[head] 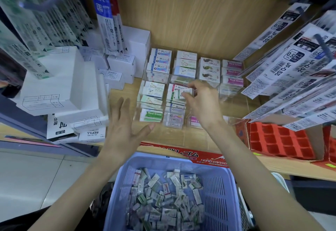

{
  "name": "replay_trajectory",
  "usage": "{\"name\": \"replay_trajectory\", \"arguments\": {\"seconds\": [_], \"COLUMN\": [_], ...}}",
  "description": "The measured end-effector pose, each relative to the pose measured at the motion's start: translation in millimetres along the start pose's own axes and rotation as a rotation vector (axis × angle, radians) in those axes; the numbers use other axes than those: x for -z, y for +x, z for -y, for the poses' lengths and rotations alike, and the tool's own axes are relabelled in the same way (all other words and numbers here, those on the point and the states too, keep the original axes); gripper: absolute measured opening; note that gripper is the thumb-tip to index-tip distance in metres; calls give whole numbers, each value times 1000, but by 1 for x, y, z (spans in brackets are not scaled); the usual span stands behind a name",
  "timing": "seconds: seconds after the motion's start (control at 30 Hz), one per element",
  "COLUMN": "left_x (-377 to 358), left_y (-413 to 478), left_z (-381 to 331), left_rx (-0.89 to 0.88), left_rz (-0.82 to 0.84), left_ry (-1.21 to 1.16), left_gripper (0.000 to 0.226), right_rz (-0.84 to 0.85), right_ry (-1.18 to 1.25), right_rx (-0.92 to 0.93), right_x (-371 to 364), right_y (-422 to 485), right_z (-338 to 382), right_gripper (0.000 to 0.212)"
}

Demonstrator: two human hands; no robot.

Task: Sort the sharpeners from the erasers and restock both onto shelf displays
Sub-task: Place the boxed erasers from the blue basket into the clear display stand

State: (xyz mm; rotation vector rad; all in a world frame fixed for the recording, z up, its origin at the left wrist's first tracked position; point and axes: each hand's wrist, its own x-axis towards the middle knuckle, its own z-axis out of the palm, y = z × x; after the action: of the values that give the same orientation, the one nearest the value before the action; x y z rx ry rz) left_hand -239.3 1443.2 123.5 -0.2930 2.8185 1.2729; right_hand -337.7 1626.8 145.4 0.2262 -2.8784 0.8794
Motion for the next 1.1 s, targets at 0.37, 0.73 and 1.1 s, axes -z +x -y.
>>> {"name": "replay_trajectory", "arguments": {"seconds": [0.37,0.73,1.1], "left_x": [-11,-15,-99], "left_y": [-4,-25,-133], "left_z": [21,25,148], "left_rx": [30,-7,141], "left_rz": [177,77,34], "left_ry": [-189,-101,81], "left_gripper": [109,107,67], "right_rz": [204,243,949], "right_ry": [-307,-366,39], "right_rx": [168,207,-150], "right_x": [-13,-1,-171], "right_y": [16,1,-267], "right_z": [4,8,-100], "right_gripper": [32,36,55]}}
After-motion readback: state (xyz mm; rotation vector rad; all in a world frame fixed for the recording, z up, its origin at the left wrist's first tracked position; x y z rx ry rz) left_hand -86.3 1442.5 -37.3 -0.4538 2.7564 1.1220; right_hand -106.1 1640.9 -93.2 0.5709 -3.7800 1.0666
